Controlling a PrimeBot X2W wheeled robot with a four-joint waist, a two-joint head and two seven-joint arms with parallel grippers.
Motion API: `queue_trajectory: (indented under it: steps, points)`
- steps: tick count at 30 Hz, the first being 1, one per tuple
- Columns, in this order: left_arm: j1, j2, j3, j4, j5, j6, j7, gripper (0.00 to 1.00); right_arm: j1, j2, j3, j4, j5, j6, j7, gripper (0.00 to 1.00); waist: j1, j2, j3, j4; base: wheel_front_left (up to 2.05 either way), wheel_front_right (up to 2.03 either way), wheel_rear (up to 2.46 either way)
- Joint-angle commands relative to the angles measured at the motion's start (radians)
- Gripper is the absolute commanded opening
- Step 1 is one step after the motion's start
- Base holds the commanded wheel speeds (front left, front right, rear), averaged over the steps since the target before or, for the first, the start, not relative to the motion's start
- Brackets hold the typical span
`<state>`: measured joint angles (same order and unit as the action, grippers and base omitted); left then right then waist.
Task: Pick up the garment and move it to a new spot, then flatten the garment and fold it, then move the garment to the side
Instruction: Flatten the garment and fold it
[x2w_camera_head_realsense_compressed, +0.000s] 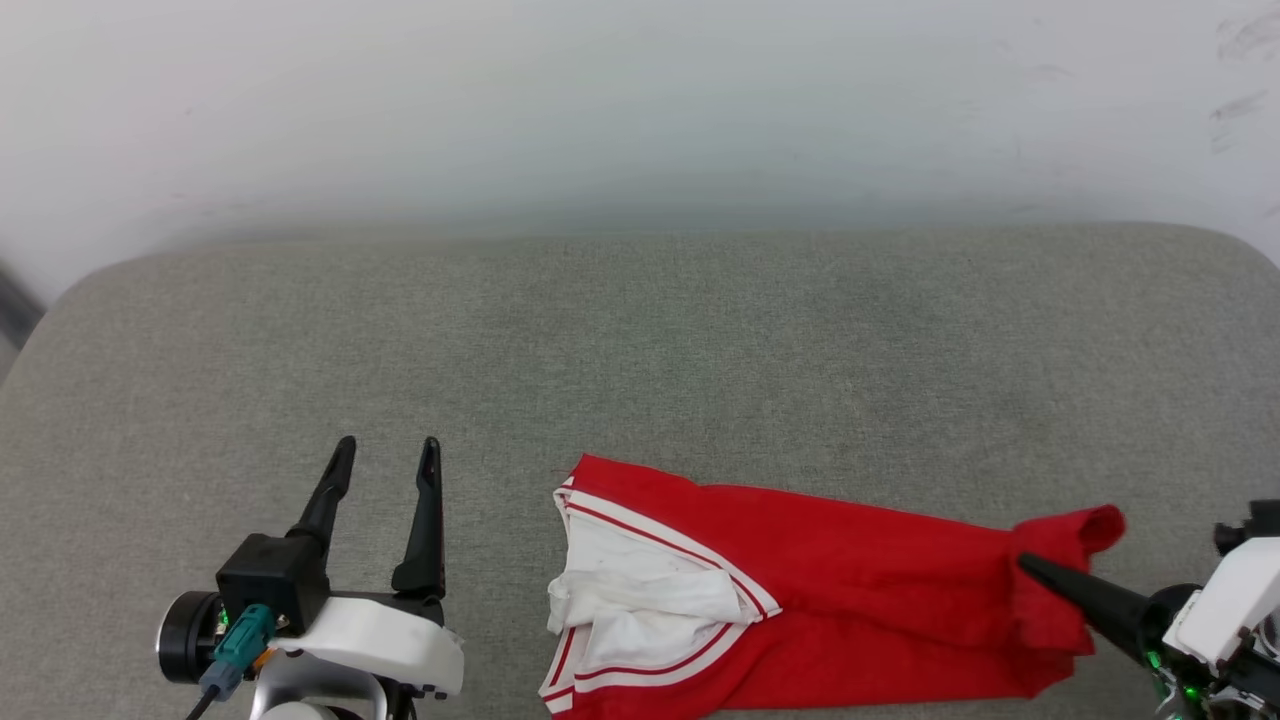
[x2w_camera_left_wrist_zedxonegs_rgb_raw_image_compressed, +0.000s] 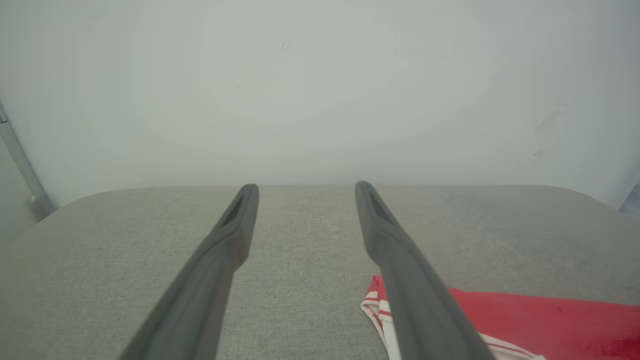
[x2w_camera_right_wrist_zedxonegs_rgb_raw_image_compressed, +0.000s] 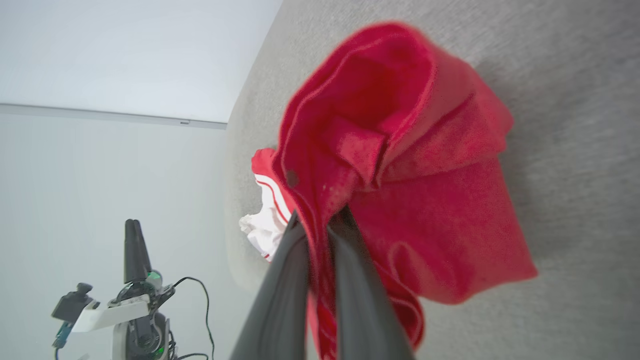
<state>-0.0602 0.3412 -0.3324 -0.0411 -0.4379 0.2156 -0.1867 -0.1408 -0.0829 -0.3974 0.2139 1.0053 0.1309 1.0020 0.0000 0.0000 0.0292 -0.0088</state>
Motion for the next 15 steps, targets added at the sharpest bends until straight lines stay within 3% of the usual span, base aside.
queue_trajectory:
  steps: [1,6,15]
  points:
    - [0.007,0.002,-0.004,-0.001,-0.003,0.002,0.004,1.00,-0.012,0.020,0.005,0.003,0.061,0.000,0.044,0.00,0.0000,0.0000,-0.006,0.006,0.00,0.00,0.00]
    - [-0.007,0.005,-0.012,-0.005,-0.001,-0.001,0.016,1.00,-0.041,0.035,0.089,0.049,0.220,0.000,0.085,0.00,0.0000,0.0000,-0.009,0.024,0.00,0.00,0.00]
    - [-0.048,0.004,-0.034,0.005,-0.003,-0.021,0.028,1.00,-0.085,0.033,0.476,0.135,0.374,0.000,-0.108,0.00,0.0000,0.0000,0.015,0.089,0.00,0.00,0.00]
